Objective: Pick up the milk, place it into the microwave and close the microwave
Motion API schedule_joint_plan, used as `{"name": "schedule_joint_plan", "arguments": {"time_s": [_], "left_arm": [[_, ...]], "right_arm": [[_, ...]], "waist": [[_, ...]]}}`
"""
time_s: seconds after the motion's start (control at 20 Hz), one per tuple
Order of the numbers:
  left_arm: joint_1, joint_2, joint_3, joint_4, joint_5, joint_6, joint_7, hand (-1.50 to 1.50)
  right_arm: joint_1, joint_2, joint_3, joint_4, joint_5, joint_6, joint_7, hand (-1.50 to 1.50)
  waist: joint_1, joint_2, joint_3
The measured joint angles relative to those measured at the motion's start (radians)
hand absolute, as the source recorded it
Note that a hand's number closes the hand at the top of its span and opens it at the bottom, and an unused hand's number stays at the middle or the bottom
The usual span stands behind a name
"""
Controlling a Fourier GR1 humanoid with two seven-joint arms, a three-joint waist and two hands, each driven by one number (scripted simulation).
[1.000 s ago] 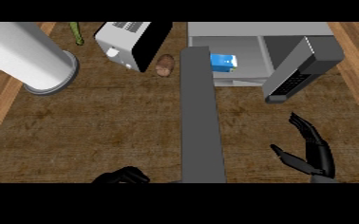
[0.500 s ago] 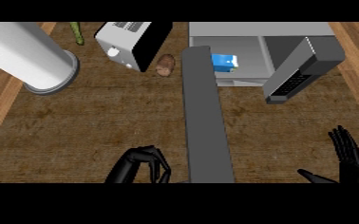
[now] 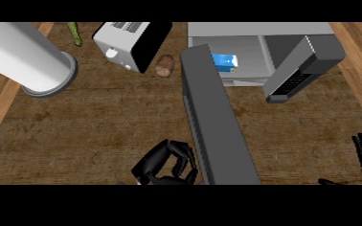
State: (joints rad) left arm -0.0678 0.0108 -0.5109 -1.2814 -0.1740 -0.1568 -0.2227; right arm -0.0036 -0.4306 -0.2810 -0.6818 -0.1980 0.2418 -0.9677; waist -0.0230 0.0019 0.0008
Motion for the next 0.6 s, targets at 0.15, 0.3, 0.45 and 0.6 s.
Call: {"name": "schedule_joint_plan", "arguments": {"time_s": [0.15,0.3,0.45,0.6], "left_arm": [[-0.070,-0.007,-0.073,0.084,0.026,-0.006,0.044,1.50],[-0.136,-0.009,-0.162,0.157,0.068,0.042,0.032,1.50],[-0.193,-0.009,-0.250,0.203,0.116,0.110,0.013,1.50],[-0.249,-0.001,-0.318,0.237,0.187,0.190,-0.006,1.50]], "right_arm": [[-0.003,-0.004,0.005,-0.016,-0.011,0.008,0.007,-1.50],[0.001,-0.017,0.009,-0.021,-0.020,0.022,0.006,-1.50],[-0.004,-0.034,0.016,-0.035,-0.028,0.036,0.007,-1.50],[-0.007,-0.042,0.032,-0.065,-0.038,0.054,0.015,-1.50]], "waist": [[-0.006,0.001,0.000],[-0.009,0.001,0.000],[-0.015,0.002,-0.001],[-0.029,0.005,-0.001]]}}
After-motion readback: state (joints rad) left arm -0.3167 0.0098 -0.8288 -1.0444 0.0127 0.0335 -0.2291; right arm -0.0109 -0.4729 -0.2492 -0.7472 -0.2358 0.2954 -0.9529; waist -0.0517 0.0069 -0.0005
